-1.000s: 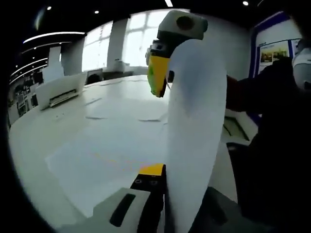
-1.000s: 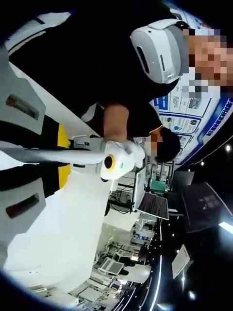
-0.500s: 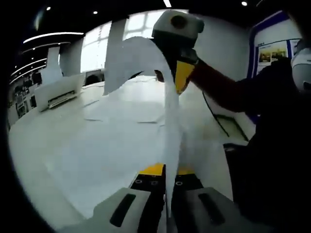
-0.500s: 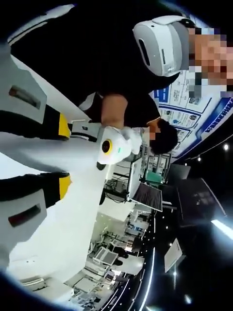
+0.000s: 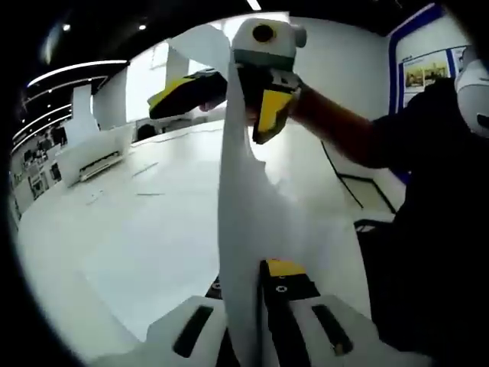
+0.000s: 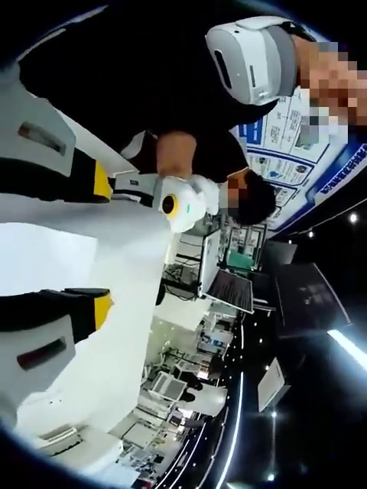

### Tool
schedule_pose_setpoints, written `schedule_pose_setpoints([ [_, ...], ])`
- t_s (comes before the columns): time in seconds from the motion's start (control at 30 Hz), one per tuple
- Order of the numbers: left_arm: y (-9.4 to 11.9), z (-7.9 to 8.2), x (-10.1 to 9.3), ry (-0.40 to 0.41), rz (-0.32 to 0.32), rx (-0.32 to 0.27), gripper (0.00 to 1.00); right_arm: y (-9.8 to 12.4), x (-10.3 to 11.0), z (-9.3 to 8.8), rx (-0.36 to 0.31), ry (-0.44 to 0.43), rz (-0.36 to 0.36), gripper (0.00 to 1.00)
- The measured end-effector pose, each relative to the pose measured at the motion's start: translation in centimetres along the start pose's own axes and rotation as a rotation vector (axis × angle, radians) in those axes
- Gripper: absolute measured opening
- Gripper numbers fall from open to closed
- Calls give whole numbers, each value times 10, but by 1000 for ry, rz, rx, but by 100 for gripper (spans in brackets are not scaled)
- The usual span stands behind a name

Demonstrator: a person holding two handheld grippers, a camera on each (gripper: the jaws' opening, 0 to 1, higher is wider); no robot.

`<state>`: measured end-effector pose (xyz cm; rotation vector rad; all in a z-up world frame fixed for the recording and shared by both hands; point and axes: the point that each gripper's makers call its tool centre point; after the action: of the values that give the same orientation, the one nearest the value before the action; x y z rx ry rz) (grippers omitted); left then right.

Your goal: Organize the stack of printing papers by aligning and flattening the scattered papers on the table

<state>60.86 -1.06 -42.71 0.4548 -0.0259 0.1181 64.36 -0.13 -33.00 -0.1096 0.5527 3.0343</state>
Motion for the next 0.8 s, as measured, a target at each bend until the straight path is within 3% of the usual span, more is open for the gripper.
schedule_pose_setpoints([
  [0.37, 1, -4, -5, 15, -6, 6, 6, -11, 18, 5, -6, -47, 73, 16],
  [0.5, 1, -4, -5, 20, -7, 4, 6, -13, 21, 6, -7, -56, 89, 2],
  [0.8, 1, -4, -10, 46, -36, 0, 6, -16, 22, 7, -24, -65, 95, 0],
])
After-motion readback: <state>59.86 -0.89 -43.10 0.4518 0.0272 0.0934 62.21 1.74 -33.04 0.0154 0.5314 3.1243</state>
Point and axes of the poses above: the point that each gripper's makers call its tool centre point, and the gripper's own axes: y roughly backward along the fingers, x roughly to its left, z roughly out of its top, and after that the axes turned 7 degrees about -y, right-handed
